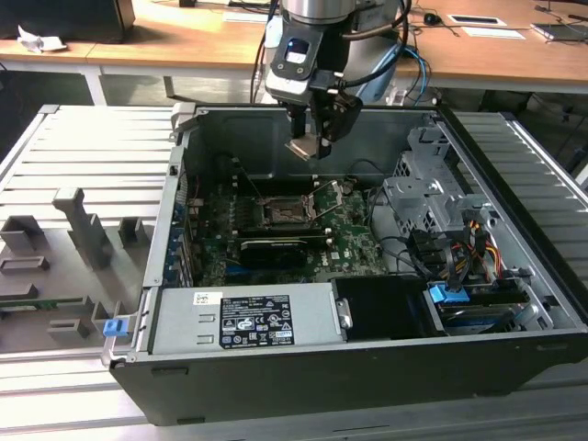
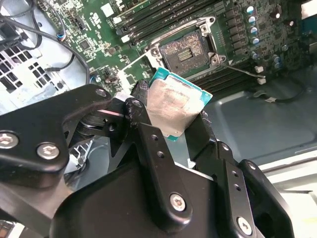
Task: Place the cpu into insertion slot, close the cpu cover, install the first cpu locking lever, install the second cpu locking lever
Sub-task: 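Place the cpu into insertion slot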
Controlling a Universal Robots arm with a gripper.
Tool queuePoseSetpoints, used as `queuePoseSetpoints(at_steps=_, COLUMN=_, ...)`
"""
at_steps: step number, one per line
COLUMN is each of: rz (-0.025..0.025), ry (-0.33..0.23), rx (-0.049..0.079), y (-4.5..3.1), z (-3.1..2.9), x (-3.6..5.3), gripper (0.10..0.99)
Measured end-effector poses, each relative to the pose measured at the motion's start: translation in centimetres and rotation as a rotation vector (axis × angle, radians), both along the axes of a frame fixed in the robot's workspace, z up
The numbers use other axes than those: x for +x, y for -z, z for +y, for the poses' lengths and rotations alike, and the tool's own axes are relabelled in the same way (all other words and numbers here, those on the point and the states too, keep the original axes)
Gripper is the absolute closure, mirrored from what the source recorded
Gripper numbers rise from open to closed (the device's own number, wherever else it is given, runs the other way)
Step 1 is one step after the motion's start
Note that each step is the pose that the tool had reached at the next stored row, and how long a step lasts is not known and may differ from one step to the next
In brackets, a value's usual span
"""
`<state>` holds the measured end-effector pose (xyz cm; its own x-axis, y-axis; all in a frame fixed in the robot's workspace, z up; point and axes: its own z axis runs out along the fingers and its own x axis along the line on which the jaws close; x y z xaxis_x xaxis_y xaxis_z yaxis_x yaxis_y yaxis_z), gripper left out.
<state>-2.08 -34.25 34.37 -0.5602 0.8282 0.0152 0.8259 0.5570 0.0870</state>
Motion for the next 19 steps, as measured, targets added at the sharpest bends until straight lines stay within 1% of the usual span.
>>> queuePoseSetpoints(at_steps=10, rz=0.0, ry=0.063, rx=0.0, y=0.09, z=0.0, x=0.0, gripper=0.545)
queuePoseSetpoints(at_steps=12, rz=0.0, ry=0.087, rx=0.0, y=0.12, z=0.0, x=0.0, gripper=0.545)
queuePoseSetpoints(at_steps=19, rz=0.0, ry=0.111, rx=0.0, y=0.14, z=0.0, x=0.01, gripper=0.545)
